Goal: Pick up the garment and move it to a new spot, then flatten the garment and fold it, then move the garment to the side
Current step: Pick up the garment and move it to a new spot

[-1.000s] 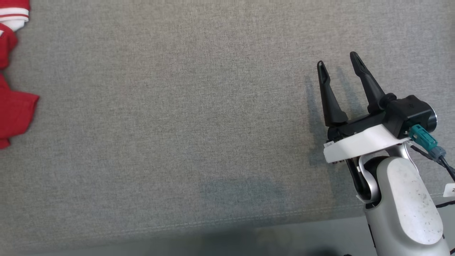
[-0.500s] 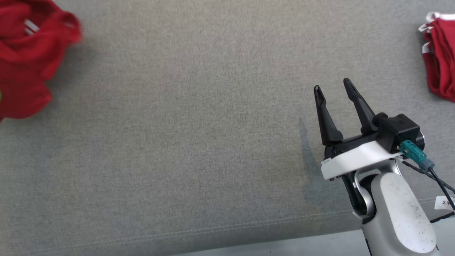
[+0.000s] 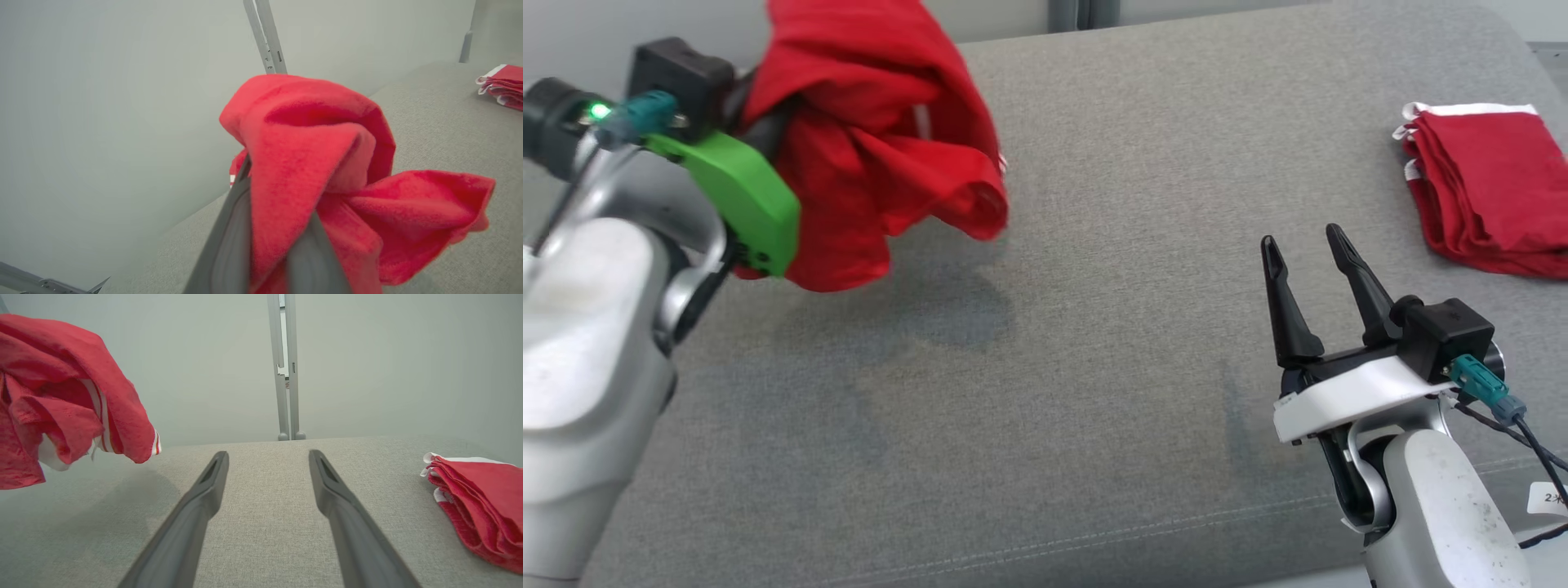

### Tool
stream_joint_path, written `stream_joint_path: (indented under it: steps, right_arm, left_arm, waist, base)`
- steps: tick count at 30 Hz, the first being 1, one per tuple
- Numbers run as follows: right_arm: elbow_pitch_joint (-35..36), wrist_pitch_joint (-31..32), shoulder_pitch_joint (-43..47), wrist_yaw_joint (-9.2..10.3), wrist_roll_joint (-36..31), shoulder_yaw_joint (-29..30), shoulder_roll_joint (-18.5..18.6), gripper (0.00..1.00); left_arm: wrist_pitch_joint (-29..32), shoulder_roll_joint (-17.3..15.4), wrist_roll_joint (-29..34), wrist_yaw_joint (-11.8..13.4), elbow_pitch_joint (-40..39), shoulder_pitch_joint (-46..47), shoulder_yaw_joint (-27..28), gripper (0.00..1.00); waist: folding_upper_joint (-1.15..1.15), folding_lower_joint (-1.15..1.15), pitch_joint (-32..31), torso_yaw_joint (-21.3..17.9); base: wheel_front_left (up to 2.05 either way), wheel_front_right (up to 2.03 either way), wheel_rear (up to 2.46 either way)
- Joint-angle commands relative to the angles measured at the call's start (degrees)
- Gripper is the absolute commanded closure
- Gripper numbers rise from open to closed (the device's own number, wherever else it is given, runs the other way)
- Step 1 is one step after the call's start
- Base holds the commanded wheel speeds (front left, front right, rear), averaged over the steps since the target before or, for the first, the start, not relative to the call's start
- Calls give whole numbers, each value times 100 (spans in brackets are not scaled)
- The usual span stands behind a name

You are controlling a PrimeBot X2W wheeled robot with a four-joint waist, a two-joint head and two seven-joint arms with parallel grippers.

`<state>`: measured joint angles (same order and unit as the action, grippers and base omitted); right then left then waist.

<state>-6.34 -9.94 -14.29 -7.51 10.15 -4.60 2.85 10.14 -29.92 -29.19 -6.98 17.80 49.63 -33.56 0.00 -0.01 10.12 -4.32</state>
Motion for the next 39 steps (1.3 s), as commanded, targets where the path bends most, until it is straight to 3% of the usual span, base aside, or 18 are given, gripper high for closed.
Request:
stream_joint_path:
  steps: [1, 8, 16, 29, 33, 34, 35, 39]
  right_arm:
    - [8, -35, 75, 4, 39, 11, 8, 0]
    - [-15, -103, -21, 4, 160, -77, 9, 0]
    - [-89, -192, -43, 4, 204, -94, 7, 0]
    - [-52, -184, 82, 4, 113, 55, 7, 0]
    - [-29, -131, 128, 4, 68, 113, 8, 0]
    - [-25, -124, 139, 4, 75, 116, 8, 0]
    - [-18, -109, 149, 4, 75, 123, 7, 0]
    - [7, -65, 215, 4, 64, 147, 8, 0]
  left_arm:
    - [-98, 126, 102, 28, -54, -50, -86, 100]
    - [-681, 689, 694, 190, 251, 234, -557, 100]
    - [-2104, 1381, 1763, 532, 1270, 42, -1474, 100]
    - [-2537, 2353, 1721, 593, 2332, -934, -2022, 100]
    - [-2539, 2509, 1597, 689, 2179, -1163, -1899, 51]
    - [-2538, 2536, 1572, 701, 2148, -1225, -1879, 17]
    - [-2539, 2564, 1553, 705, 2109, -1272, -1862, 0]
    - [-2539, 2658, 1273, 666, 1986, -1505, -1729, 0]
  waist:
    - [0, 1, -120, -130]
    - [0, 1, -42, -411]
    - [0, 1, 168, -773]
    - [0, 1, 226, -788]
    - [0, 1, 155, -709]
    - [0, 1, 135, -693]
    - [0, 1, 112, -675]
    - [0, 1, 19, -606]
  base:
    - [0, 0, 0]
    - [0, 0, 0]
    - [0, 0, 0]
    - [0, 0, 0]
    - [0, 0, 0]
    - [0, 0, 0]
    - [0, 0, 0]
    - [0, 0, 0]
